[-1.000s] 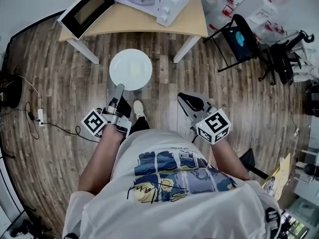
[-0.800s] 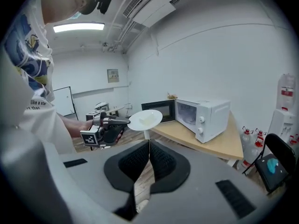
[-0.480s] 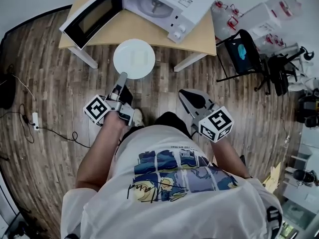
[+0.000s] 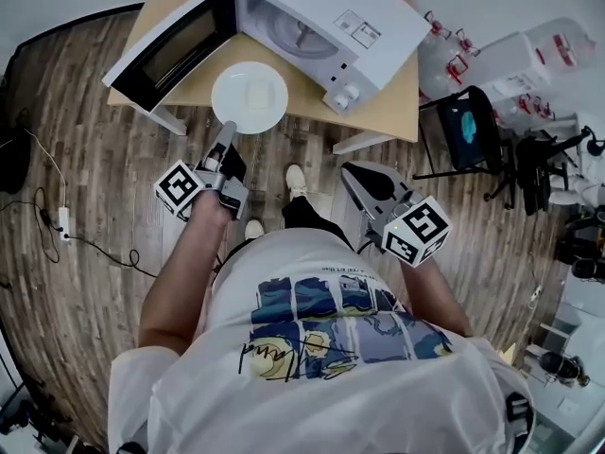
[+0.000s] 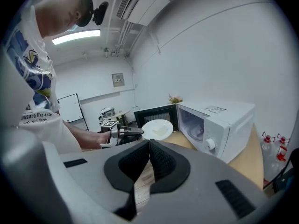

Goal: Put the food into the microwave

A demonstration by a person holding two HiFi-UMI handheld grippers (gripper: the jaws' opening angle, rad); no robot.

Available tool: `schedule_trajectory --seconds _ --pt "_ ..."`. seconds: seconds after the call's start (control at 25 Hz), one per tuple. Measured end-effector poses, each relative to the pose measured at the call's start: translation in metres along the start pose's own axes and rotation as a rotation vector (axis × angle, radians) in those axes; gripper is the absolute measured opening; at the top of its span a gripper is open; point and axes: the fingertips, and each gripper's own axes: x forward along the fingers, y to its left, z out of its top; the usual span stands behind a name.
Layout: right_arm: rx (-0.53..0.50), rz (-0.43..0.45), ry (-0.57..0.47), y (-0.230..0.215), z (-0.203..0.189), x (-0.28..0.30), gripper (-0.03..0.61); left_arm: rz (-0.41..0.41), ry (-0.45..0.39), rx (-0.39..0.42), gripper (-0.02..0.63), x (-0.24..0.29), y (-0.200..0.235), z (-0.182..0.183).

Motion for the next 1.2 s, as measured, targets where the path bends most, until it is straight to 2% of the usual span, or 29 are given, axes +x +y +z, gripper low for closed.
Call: schedule_trajectory --seconds 0.32,0.64,0.88,1.2 --pt "-0.048 0.123 0.019 -0.079 0.047 0.027 0.009 0.042 -0.064 -0.017 0.015 0.083 0.025 0.019" --pt "-0.058 0.184 0.042 -0.133 0.071 0.036 0.008 0.095 -0.123 -0.022 0.015 0.148 0.056 0.036" --pt "-0.057 0.209 0.061 -0.159 0.072 0.038 0.008 0.123 -0.154 -0.035 0.015 0.186 0.082 0.043" --pt "-0.056 0.225 0.08 -0.179 0.075 0.043 0.008 0.154 -0.146 -0.06 0.015 0.227 0.108 0.044"
